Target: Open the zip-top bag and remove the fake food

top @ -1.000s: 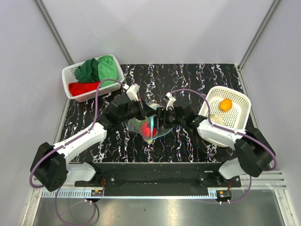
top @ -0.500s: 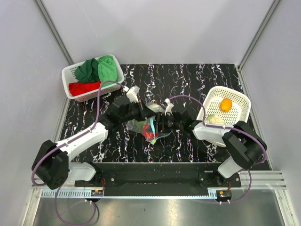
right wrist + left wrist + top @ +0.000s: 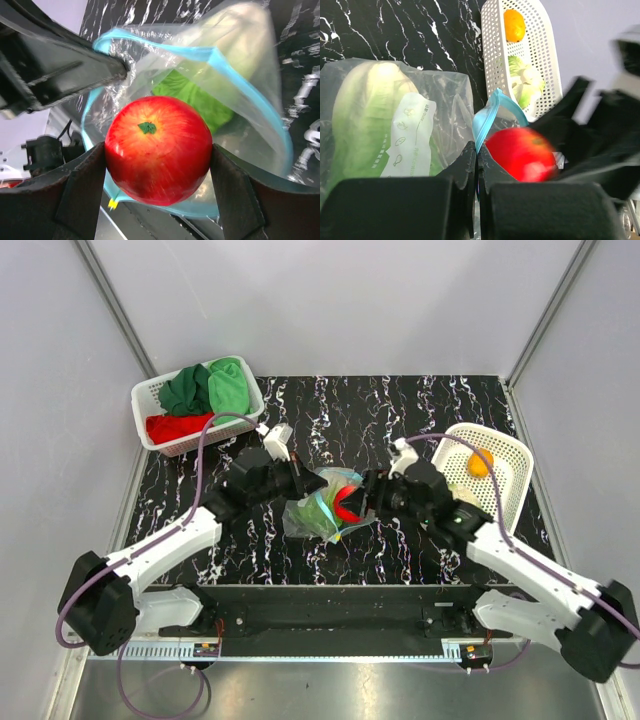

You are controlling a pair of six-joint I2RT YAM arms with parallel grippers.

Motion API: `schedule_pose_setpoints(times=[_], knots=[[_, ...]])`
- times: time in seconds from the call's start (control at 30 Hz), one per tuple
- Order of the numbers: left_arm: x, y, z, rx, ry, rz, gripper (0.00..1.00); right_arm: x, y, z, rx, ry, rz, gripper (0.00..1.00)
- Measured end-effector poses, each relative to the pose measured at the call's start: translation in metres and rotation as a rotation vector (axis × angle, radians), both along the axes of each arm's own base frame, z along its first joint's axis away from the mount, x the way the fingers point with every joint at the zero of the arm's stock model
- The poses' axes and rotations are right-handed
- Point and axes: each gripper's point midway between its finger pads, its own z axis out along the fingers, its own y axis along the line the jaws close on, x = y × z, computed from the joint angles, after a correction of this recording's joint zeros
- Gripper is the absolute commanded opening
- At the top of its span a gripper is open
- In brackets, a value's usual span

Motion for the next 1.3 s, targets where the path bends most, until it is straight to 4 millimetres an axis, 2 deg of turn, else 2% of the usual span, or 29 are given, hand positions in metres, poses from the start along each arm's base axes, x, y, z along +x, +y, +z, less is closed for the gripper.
schedule_pose_setpoints(times=[0.2, 0.27, 0.37, 0.47, 0.6, 0.67, 0.73, 0.77, 0.8, 0.87, 0.9, 1.0, 1.13, 1.23, 1.3], knots=[[-0.001, 0.002, -0.005, 0.013, 0.008, 0.000, 0.00, 0.004, -0.038, 0.039, -0.061, -0.086, -0.147, 0.29], [-0.001, 0.001, -0.007, 0.015, 0.011, -0.001, 0.00, 0.013, -0.055, 0.045, -0.120, -0.108, -0.231, 0.30], [-0.002, 0.001, -0.008, 0.016, 0.014, -0.004, 0.00, 0.034, -0.091, 0.046, -0.245, -0.126, -0.399, 0.35], [-0.002, 0.001, -0.007, 0.015, 0.014, -0.005, 0.00, 0.063, -0.141, 0.037, -0.363, -0.109, -0.583, 0.36], [-0.002, 0.000, -0.007, 0.011, 0.013, -0.010, 0.00, 0.091, -0.212, 0.010, -0.486, -0.018, -0.797, 0.39], [-0.003, 0.000, -0.008, 0.006, 0.012, -0.011, 0.00, 0.100, -0.234, -0.006, -0.522, 0.028, -0.855, 0.41], [-0.004, 0.000, -0.010, 0.004, 0.017, -0.012, 0.00, 0.110, -0.252, -0.024, -0.554, 0.081, -0.897, 0.50], [-0.004, 0.000, -0.011, 0.003, 0.020, -0.014, 0.00, 0.115, -0.257, -0.032, -0.565, 0.101, -0.905, 0.55], [-0.005, 0.000, -0.011, 0.004, 0.023, -0.015, 0.00, 0.120, -0.262, -0.044, -0.583, 0.130, -0.911, 0.73], [-0.005, 0.000, -0.011, 0.002, 0.023, -0.018, 0.00, 0.125, -0.267, -0.069, -0.625, 0.192, -0.900, 0.89], [-0.005, -0.001, -0.011, 0.001, 0.023, -0.019, 0.00, 0.127, -0.267, -0.079, -0.638, 0.210, -0.891, 1.00], [-0.006, 0.000, -0.009, -0.002, 0.020, -0.020, 0.00, 0.138, -0.263, -0.084, -0.638, 0.211, -0.870, 1.00], [-0.008, 0.000, -0.005, -0.011, 0.012, -0.027, 0.00, 0.138, -0.258, -0.084, -0.626, 0.212, -0.838, 1.00], [-0.009, -0.001, -0.004, -0.013, 0.011, -0.031, 0.00, 0.136, -0.252, -0.075, -0.594, 0.196, -0.811, 1.00], [-0.010, -0.001, -0.004, -0.014, 0.012, -0.035, 0.00, 0.129, -0.243, -0.061, -0.553, 0.169, -0.782, 1.00]])
